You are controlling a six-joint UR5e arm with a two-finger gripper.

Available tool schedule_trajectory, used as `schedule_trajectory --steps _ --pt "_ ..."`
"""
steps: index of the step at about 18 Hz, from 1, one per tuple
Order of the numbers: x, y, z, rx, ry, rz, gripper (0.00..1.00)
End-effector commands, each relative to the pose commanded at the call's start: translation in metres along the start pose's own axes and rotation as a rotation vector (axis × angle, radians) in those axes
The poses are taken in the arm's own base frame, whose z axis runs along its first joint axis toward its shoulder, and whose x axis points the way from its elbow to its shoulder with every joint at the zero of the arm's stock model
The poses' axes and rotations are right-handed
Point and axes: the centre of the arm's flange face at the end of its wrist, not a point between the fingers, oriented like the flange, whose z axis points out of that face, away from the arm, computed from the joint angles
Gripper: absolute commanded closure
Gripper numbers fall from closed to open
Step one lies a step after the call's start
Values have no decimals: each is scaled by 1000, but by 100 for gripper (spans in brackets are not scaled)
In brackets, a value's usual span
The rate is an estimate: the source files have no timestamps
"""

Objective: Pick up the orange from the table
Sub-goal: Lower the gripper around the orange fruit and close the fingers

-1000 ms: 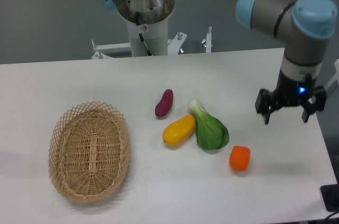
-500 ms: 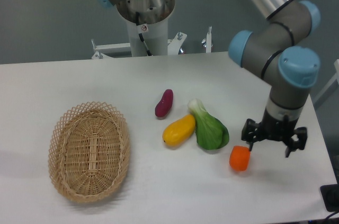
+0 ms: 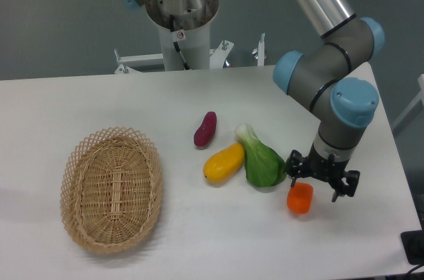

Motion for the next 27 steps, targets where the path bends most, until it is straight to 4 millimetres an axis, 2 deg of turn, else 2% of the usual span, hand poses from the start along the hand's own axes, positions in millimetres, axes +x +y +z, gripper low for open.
schedule_trajectory --steps 7,15,19,22,25,27 --pt "4 -3 18 -10 14 7 0" --pt "5 4 40 -21 -10 11 0" --pt "5 5 38 -32 -19 11 22" --pt "5 5 37 -31 -20 10 30" --pt "5 5 35 -30 -23 12 31" --pt "6 5 32 -29 -24 10 37"
